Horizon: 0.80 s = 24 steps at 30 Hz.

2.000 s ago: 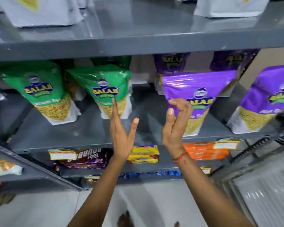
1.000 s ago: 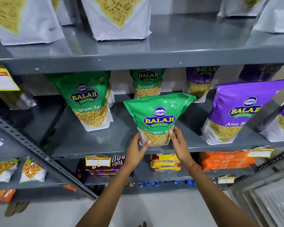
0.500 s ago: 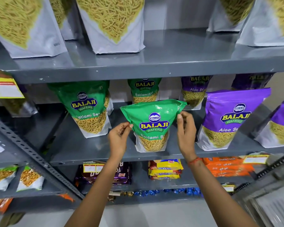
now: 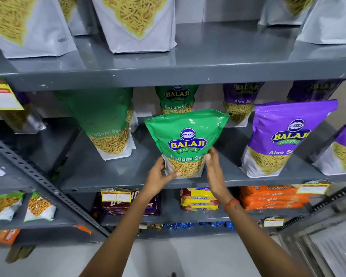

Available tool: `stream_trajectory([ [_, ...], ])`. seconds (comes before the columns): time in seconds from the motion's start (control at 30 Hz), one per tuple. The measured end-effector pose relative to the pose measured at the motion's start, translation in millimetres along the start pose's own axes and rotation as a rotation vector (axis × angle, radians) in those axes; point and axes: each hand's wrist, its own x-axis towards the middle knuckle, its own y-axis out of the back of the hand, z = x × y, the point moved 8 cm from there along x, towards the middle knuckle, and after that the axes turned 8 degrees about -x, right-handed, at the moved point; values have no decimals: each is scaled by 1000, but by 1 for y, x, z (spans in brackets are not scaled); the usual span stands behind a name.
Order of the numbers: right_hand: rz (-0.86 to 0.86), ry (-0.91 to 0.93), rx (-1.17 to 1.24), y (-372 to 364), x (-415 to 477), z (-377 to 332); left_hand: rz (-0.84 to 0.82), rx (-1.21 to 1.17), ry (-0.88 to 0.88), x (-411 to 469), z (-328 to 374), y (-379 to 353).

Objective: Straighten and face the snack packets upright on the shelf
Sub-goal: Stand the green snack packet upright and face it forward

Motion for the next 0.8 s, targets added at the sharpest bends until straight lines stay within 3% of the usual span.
stream_trajectory([
  [0.4, -36, -146, -30, -18, 1, 32, 2, 47, 83, 4, -11, -8],
  [0.5, 95, -121, -121, -7, -7, 18, -26, 72, 65, -2, -5, -9],
  [0.57, 259, 24, -187, 4, -16, -18, 8, 70, -6, -10, 6, -5],
  [0.67, 496, 392, -249, 16, -35, -91, 209, 103, -221, -34, 39, 16],
  [0.73, 560, 629, -239, 7, -47, -134, 342, 139, -412, -53, 68, 32],
  [0.8, 539, 746, -228, -17, -50, -163, 432, 165, -529, -67, 90, 50],
])
